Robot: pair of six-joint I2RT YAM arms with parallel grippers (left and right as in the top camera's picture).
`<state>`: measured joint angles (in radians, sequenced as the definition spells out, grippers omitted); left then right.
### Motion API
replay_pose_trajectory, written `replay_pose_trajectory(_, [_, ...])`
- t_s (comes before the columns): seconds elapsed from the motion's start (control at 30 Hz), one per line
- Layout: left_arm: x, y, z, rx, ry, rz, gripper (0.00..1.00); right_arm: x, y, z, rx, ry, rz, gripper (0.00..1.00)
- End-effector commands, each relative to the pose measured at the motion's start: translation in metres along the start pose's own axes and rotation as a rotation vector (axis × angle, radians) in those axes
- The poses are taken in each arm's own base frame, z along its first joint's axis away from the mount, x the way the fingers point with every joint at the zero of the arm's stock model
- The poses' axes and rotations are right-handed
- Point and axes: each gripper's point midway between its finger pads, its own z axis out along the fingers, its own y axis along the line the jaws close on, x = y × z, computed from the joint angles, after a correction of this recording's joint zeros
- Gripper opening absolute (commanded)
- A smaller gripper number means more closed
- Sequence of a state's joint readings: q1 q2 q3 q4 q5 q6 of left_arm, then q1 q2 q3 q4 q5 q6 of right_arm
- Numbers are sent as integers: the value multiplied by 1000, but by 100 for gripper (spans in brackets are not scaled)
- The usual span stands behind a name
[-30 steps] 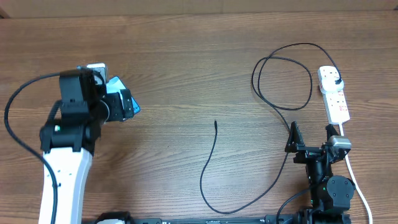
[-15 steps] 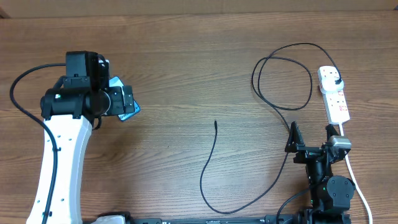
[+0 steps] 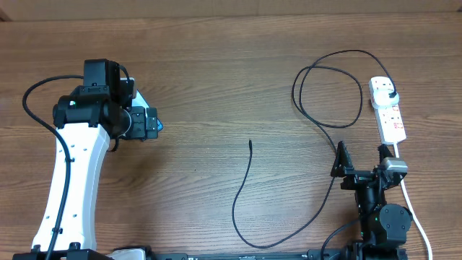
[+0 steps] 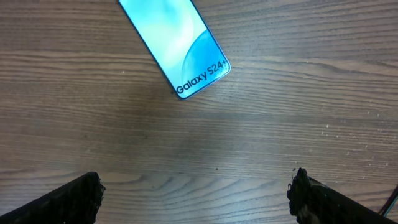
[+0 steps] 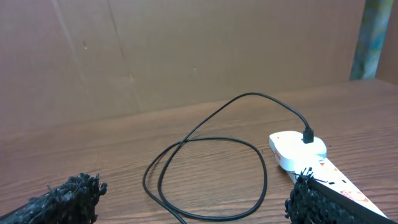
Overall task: Plug charger to phone and switch on socket
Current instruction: 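Move the left gripper forward over the Galaxy phone, then lower the left gripper and align it over the phone's bottom edge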
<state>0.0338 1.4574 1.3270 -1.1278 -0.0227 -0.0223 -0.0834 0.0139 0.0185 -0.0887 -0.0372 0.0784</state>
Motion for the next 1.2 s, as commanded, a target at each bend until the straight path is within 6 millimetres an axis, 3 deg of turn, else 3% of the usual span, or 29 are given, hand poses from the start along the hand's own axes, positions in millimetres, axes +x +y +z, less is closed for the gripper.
replay_pose_trajectory(0.0, [-10,-1,-6,16,-35,-4,99,1,1,0,-5,-6,3,100])
replay_pose_trajectory(0.23, [0,-4,-6,33,8,-9,100,1,1,0,-5,-6,3,100])
replay_pose_trajectory(0.5, [8,-33,-10,199,41,-11,100,1,1,0,-5,-6,3,100])
replay_pose_trajectory(0.8, [7,-30,-9,181,46,-137,100,1,1,0,-5,-6,3,100])
replay_pose_trajectory(0.97, [4,-9,-6,57,34,-374,100,1,1,0,-5,-6,3,100])
replay_pose_trajectory(1.17, [3,-6,-7,37,30,-528,100,1,1,0,-5,-6,3,100])
